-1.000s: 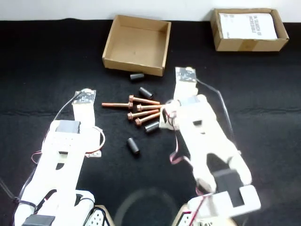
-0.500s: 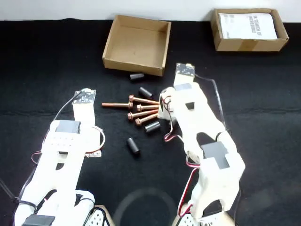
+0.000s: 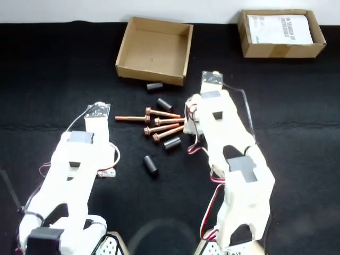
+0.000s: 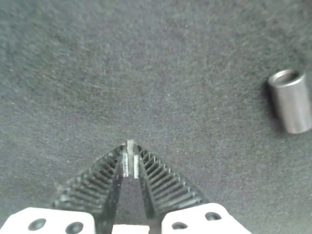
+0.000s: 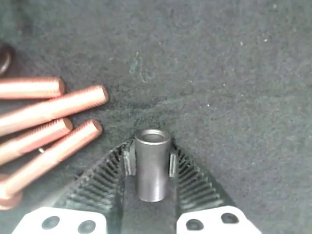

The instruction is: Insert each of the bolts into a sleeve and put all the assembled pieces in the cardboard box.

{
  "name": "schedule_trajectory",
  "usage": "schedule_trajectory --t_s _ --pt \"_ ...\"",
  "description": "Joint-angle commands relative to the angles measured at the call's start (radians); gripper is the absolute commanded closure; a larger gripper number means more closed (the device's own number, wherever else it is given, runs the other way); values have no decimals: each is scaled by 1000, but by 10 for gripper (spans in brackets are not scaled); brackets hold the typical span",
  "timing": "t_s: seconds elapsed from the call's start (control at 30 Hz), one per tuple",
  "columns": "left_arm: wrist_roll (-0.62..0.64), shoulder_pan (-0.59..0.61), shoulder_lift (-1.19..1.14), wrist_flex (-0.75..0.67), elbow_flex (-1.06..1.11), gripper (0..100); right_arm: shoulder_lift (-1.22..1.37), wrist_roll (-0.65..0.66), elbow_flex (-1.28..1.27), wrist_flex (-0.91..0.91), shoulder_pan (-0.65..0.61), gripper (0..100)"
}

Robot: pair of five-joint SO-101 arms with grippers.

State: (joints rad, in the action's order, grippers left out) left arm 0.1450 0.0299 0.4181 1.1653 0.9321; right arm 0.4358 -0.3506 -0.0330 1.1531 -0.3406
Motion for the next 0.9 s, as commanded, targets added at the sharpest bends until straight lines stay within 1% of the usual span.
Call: schedule_trajectory --t_s 0.0,0.13,0.2,0.23,0.3,0.33,0.4,0.53,0.7,0.87 --pt "-2 2 -31 -17 -42 986 -5 14 157 120 30 991" --pt "-2 2 -53 -17 -61 986 -7 14 501 401 85 991" --pt "-2 2 -54 -12 -73 986 -7 21 751 547 91 991" --pt "0 2 -56 -11 -77 986 -7 54 897 607 87 991" --pt "3 4 -56 -12 -77 986 -41 152 1122 613 68 991" --pt "5 4 -56 -15 -76 987 -93 192 1161 615 67 992" --pt "9 4 -56 -17 -76 987 -220 258 1147 613 64 992" --pt "127 5 -47 12 -90 987 -447 302 905 613 99 992" --pt "133 7 -48 199 -252 987 -696 316 538 610 194 992" --pt "132 15 -48 408 -475 987 -914 316 257 608 260 992"
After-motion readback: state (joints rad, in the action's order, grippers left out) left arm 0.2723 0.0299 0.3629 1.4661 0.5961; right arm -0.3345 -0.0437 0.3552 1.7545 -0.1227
